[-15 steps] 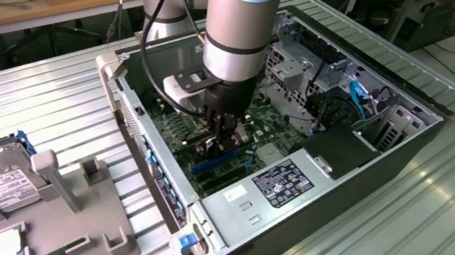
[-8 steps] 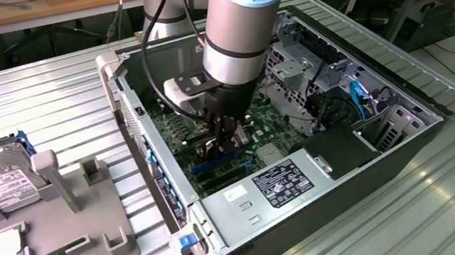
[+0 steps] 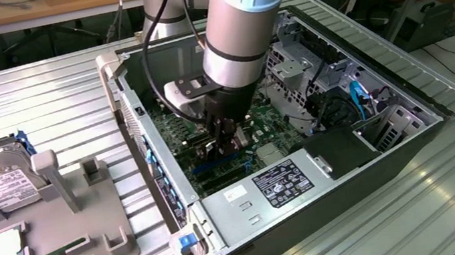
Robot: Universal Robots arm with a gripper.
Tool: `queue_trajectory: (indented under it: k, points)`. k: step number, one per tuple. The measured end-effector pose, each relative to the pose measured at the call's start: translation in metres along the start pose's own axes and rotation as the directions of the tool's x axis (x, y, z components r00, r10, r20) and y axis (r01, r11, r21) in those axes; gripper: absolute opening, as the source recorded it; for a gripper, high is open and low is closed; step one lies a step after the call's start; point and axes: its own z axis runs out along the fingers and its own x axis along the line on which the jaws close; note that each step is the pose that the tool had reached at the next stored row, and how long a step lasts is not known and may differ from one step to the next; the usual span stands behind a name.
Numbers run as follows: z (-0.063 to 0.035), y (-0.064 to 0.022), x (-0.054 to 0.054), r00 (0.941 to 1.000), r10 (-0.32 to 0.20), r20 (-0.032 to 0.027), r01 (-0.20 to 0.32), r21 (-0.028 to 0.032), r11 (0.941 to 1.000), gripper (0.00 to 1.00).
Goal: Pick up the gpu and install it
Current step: 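Insert the gpu into the slot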
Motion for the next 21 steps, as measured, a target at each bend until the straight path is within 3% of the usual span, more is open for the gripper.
queue_trajectory:
  k: [21]
  points:
    - [0.0038,-0.0002,0.0002,1.0,0.0,0.0,0.0,-0.0009,1.0,0.28]
